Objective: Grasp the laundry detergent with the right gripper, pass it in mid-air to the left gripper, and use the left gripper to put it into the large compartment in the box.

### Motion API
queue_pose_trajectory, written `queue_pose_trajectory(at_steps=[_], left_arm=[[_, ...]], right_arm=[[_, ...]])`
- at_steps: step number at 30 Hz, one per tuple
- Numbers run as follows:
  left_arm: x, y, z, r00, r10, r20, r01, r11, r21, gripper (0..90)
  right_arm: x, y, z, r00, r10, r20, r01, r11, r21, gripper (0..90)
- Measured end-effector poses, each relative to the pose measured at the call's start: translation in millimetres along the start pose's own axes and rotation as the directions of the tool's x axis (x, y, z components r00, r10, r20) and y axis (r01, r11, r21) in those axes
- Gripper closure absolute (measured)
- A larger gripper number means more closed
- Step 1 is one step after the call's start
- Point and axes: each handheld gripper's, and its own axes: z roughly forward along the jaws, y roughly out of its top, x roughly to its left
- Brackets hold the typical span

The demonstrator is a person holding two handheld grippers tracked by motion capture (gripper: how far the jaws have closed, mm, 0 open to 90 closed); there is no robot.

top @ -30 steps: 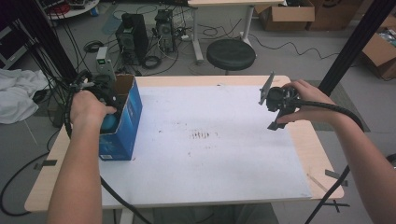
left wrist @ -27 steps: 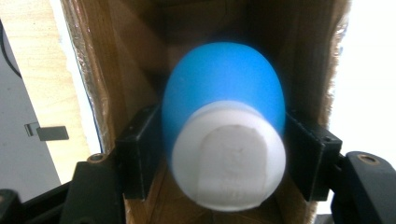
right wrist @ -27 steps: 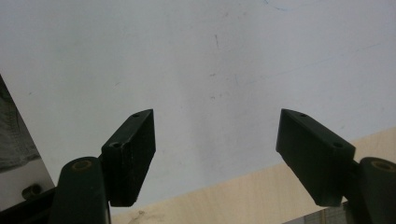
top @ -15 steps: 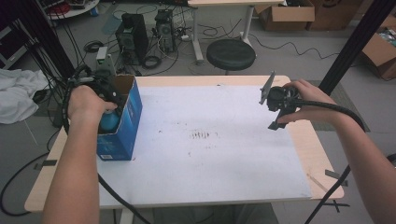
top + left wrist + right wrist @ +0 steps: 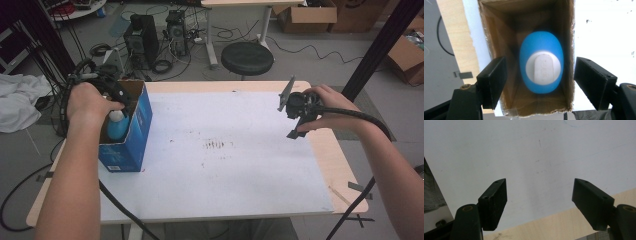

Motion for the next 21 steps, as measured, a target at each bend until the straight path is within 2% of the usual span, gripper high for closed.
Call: queue_pose_trajectory(at_steps=[4, 7, 10, 12, 13, 14, 15, 16, 18, 20, 21], left_arm=[[-1.8, -1.4, -10.1, 0.9999, 0.015, -0.006, -0.015, 0.9995, -0.027, 25.1], [-7.4, -2.5, -17.0, 0.9990, 0.045, -0.006, -0.045, 0.9981, -0.043, 23.7], [-18.3, -3.0, -23.6, 0.9963, 0.086, -0.001, -0.086, 0.9941, -0.067, 21.7], [-32.4, -2.1, -27.6, 0.9914, 0.131, -0.009, -0.131, 0.9884, -0.077, 19.3], [-32.4, -2.1, -27.6, 0.9914, 0.131, -0.009, -0.131, 0.9884, -0.077, 18.9], [-38.7, -1.5, -29.0, 0.9882, 0.153, -0.008, -0.153, 0.9851, -0.079, 18.5], [-47.8, -0.4, -30.5, 0.9825, 0.186, -0.001, -0.186, 0.9789, -0.086, 17.6], [-47.8, -0.4, -30.5, 0.9825, 0.186, -0.001, -0.186, 0.9789, -0.086, 16.9], [-58.6, 0.8, -32.2, 0.9755, 0.220, 0.008, -0.218, 0.9713, -0.095, 16.7], [-71.8, 1.7, -32.2, 0.9641, 0.266, -0.001, -0.264, 0.9594, -0.099, 16.3], [-76.5, 1.9, -31.5, 0.9610, 0.276, -0.001, -0.275, 0.9562, -0.100, 16.3]], right_arm=[[0.2, 0.2, -0.2, 1.0000, 0.001, 0.001, -0.001, 1.000, 0.004, 28.3], [0.6, 0.1, -0.5, 1.0000, 0.008, 0.000, -0.008, 1.000, -0.002, 28.0], [1.6, 0.6, -0.1, 0.9999, 0.015, -0.001, -0.015, 1.000, 0.001, 27.9], [2.5, 2.2, -0.6, 0.9999, 0.013, -0.001, -0.013, 1.000, 0.003, 27.8], [2.5, 2.2, -0.6, 0.9999, 0.013, -0.001, -0.013, 1.000, 0.003, 27.8], [3.0, 3.3, -1.8, 0.9999, 0.011, 0.000, -0.011, 1.000, -0.001, 27.7], [3.3, 3.6, -2.1, 0.9999, 0.012, -0.002, -0.012, 1.000, -0.007, 27.6], [3.3, 3.6, -2.1, 0.9999, 0.012, -0.002, -0.012, 1.000, -0.007, 27.6], [3.9, 5.1, -4.5, 1.0000, 0.007, 0.001, -0.007, 1.000, -0.007, 27.0], [4.6, 5.7, -5.5, 1.0000, 0.006, -0.002, -0.006, 1.000, -0.018, 26.7], [4.6, 5.7, -5.5, 1.0000, 0.006, -0.002, -0.006, 1.000, -0.018, 26.3]])
